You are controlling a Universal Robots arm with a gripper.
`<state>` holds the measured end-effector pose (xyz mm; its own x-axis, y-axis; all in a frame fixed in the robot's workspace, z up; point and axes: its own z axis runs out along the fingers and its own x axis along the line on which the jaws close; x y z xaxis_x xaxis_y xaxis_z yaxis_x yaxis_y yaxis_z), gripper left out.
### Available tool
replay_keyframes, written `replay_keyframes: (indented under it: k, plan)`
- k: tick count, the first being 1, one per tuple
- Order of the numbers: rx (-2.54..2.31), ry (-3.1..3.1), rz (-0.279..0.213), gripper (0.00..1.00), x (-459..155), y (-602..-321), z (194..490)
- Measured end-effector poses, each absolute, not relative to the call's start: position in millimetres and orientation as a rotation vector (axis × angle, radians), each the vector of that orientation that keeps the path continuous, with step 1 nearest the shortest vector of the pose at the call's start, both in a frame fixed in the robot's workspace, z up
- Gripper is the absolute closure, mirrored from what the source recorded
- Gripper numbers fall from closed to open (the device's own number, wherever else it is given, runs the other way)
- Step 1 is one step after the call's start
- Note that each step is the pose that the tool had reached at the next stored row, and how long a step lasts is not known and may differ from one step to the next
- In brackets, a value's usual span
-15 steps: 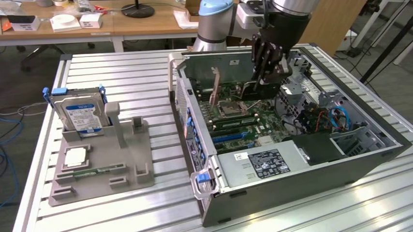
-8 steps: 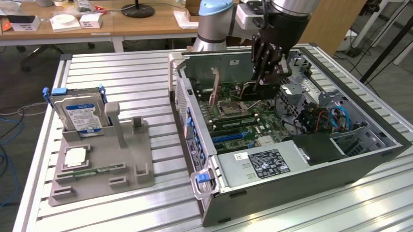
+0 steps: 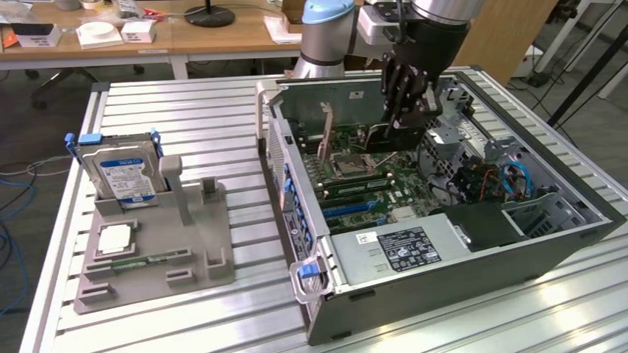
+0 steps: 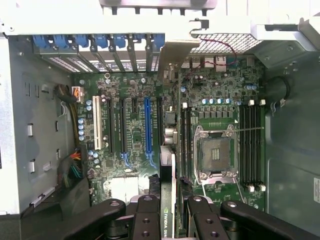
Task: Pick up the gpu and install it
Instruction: 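Insert the gpu into the slot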
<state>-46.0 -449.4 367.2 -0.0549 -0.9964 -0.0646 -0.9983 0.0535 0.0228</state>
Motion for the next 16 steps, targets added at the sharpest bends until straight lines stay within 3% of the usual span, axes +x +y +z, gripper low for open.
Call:
replay_keyframes:
  k: [16]
  plan:
    - [-2.138,2.257,0.095,0.74,-46.1,-446.1,360.4]
